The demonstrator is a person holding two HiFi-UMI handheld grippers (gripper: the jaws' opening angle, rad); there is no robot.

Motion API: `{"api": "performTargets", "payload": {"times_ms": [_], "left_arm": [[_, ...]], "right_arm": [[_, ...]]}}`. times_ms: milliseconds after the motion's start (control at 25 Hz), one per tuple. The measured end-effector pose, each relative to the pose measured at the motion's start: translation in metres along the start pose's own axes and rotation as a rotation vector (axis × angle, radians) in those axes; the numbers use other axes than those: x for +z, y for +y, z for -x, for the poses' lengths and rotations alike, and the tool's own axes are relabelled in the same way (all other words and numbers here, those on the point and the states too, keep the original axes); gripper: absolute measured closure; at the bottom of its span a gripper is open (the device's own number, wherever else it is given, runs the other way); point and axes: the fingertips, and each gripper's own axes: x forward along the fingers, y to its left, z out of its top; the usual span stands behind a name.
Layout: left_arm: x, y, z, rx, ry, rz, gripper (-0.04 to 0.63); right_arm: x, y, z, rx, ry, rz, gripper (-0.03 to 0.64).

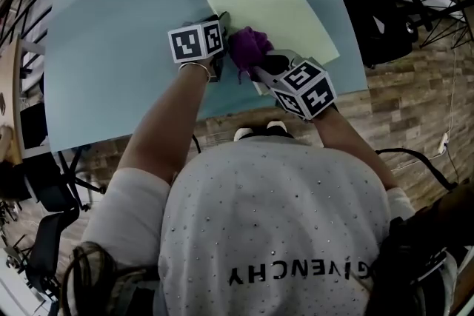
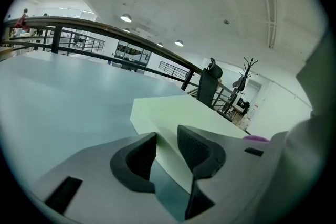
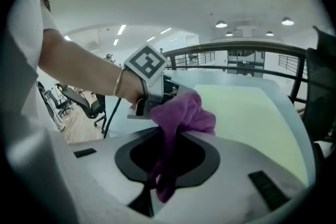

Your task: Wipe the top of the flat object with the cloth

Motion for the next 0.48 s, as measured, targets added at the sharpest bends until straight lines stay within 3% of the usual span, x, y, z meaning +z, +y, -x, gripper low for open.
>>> {"api": "performTargets", "payload": {"times_ms": [480], "left_arm": [[0.001, 0.004, -0.001, -0.029, 0.007, -0.018, 0.459]], "right_arm": [[-0.014, 0.005, 0.008, -0.101, 0.01, 0.04, 0.554]]}}
